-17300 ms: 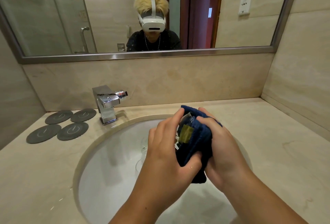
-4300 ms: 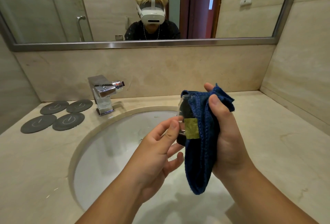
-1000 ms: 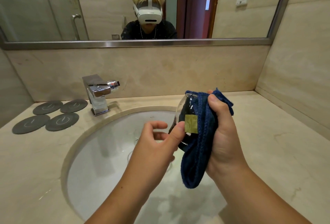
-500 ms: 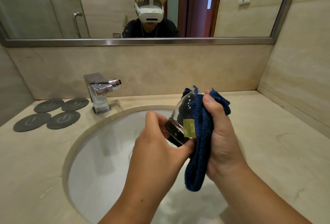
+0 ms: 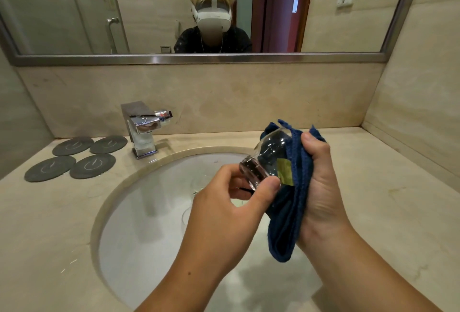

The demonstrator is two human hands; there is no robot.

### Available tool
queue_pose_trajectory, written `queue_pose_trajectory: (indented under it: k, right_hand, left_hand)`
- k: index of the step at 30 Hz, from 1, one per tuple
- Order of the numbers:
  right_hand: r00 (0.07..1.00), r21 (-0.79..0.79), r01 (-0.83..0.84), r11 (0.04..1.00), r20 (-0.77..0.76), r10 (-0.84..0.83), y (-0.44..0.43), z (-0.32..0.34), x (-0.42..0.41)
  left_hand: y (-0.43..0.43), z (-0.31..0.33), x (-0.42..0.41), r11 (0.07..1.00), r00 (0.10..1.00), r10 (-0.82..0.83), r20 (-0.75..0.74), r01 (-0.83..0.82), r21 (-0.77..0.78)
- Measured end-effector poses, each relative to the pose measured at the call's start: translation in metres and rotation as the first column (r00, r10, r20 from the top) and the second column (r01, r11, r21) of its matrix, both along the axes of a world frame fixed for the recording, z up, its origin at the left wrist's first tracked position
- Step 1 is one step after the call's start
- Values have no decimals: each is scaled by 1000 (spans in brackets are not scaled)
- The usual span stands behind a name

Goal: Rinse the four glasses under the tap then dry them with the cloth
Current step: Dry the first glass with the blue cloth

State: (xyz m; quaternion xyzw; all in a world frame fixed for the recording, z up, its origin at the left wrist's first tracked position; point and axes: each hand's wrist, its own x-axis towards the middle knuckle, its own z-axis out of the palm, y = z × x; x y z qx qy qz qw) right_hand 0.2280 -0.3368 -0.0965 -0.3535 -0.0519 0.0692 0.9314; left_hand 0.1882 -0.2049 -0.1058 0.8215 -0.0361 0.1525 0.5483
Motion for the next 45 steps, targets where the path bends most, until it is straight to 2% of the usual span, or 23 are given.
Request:
queue_pose_trajectory:
  k: [2, 6, 8, 10, 13, 16, 19, 28, 31, 36, 41, 43, 45]
  right_hand:
    - [1000, 9, -28, 1000, 7, 28, 3, 0, 0]
    - [999, -27, -40, 999, -12, 39, 4, -4, 3]
    - [1000, -38, -17, 999, -11, 17, 2, -5, 5]
    - [1000, -85, 20, 996, 5, -20, 0, -2, 4]
    - [997, -182, 64, 981, -29, -70, -5, 1, 4]
    - [987, -240, 135, 961, -58, -152, -9, -2, 9]
    - [975, -249, 192, 949, -60, -213, -14, 1, 10]
    - [985, -257, 144, 956, -61, -165, -15, 8, 6]
    - [993, -306, 59, 950, -78, -87, -9, 8, 3]
    - [999, -430, -23, 903, -34, 9, 3, 1, -4]
    - [994, -606, -89, 791, 1, 112, -3, -12, -4]
    - [988, -664, -96, 742, 25, 150, -5, -15, -4]
    - [983, -676, -69, 733, 78, 164, -3, -13, -5]
  left_hand:
    - [2, -1, 2, 999, 998, 43, 35, -44, 32]
    - [5, -6, 6, 964, 967, 37, 250, -100, 245]
    - [7, -7, 8, 952, 951, 21, 310, -114, 285]
    - [10, -6, 8, 973, 953, 24, 301, -92, 213]
    - [17, 1, 9, 998, 986, 34, 165, -25, -56]
    - [33, 6, 16, 966, 998, 18, 58, -2, -260]
    - [51, 9, 23, 934, 1000, 4, 19, 3, -356]
    - [74, 20, 23, 955, 992, -39, -120, 2, -297]
    - [74, 15, 16, 961, 991, -26, -135, -12, -275]
    - [72, 8, 13, 938, 989, -16, -147, -36, -345]
    - [79, 7, 14, 918, 993, -28, -114, -19, -396]
    - [80, 7, 13, 923, 994, -39, -103, -3, -384]
    - [81, 7, 12, 922, 993, -47, -104, 3, -387]
